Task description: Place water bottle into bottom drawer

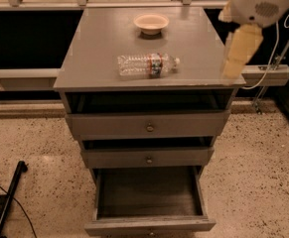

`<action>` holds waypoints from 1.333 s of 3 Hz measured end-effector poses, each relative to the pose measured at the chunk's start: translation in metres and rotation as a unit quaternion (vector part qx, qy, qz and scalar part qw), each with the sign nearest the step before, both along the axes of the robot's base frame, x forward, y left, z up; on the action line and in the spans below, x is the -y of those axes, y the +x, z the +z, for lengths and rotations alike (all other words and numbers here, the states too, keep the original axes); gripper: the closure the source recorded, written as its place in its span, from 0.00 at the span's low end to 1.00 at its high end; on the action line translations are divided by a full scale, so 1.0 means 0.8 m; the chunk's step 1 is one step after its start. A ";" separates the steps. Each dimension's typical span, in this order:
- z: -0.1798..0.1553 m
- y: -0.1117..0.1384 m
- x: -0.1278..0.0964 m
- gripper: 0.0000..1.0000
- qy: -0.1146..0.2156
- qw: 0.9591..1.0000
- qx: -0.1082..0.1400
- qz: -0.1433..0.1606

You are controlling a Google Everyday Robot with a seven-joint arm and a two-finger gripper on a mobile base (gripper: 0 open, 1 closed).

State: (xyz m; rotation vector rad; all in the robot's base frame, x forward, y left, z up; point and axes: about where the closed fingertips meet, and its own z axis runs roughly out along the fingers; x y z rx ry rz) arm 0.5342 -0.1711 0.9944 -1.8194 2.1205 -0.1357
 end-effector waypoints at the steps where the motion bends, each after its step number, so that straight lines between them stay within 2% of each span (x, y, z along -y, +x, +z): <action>1: 0.001 0.105 -0.075 0.00 0.003 0.998 0.013 0.057; 2: -0.032 0.154 -0.120 0.00 0.002 0.997 -0.001 0.083; 3: -0.091 0.188 -0.132 0.00 0.002 0.996 -0.035 0.083; 4: -0.136 0.206 -0.142 0.00 0.014 0.994 -0.063 0.090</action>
Offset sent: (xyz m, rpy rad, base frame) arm 0.1624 0.1301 -0.0520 -0.0167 0.0848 0.2294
